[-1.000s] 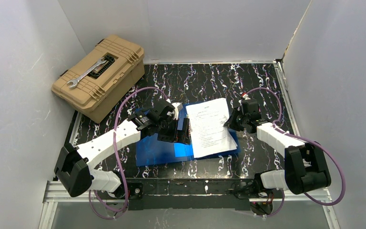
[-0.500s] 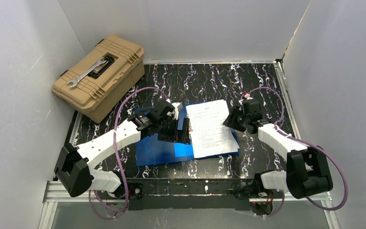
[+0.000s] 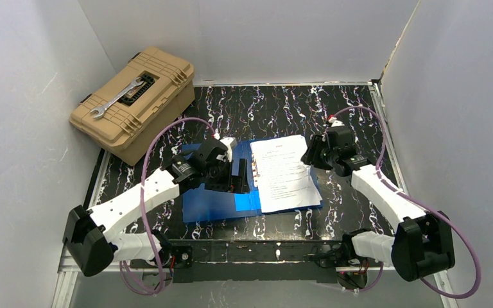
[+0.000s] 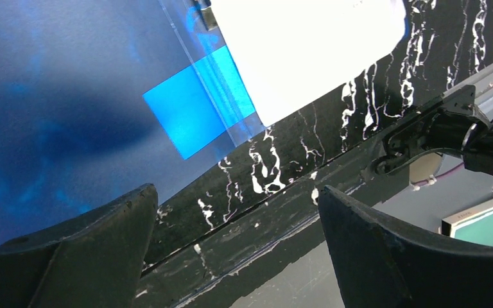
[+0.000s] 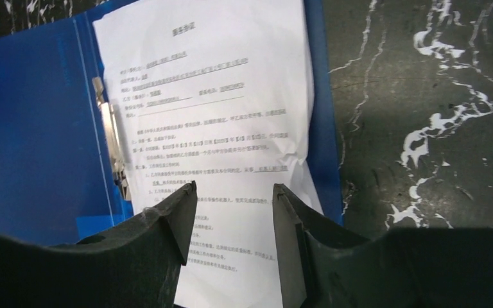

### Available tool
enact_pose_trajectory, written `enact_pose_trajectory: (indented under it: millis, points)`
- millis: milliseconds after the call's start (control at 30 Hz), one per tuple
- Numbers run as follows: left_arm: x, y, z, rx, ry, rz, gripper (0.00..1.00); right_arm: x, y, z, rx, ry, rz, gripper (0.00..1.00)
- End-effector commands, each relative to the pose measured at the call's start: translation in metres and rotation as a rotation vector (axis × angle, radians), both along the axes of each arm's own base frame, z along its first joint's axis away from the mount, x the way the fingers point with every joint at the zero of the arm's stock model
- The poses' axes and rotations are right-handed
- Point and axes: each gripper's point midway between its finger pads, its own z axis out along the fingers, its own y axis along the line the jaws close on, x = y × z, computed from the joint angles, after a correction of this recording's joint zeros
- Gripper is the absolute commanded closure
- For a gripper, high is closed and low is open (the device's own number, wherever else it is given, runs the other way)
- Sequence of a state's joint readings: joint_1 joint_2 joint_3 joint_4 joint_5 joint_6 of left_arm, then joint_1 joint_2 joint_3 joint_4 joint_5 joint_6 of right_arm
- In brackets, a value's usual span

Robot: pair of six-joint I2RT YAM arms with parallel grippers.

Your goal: Put the files into the folder

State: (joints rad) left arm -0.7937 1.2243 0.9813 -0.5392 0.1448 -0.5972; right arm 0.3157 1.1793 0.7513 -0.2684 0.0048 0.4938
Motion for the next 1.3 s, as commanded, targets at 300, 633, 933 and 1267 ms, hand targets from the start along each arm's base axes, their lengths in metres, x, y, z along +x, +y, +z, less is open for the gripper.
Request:
enact_pose_trajectory:
  millis: [300, 633, 933, 1267]
  points:
    - [0.004, 0.064, -0.024, 0.138, -0.090, 0.263, 0.05, -0.008, 0.087, 0.027, -0.025, -0.042, 0.185, 0.48]
    - [-0.002, 0.083, -0.068, 0.172, -0.021, 0.359, 0.07, -0.007, 0.137, 0.011, -0.087, -0.014, 0.265, 0.50]
    - [0.001, 0.089, -0.096, 0.208, 0.039, 0.394, 0.11, 0.006, 0.165, -0.005, -0.120, 0.018, 0.290, 0.51]
    - [-0.005, 0.086, -0.119, 0.235, 0.113, 0.379, 0.14, 0.017, 0.179, -0.031, -0.137, 0.064, 0.281, 0.57]
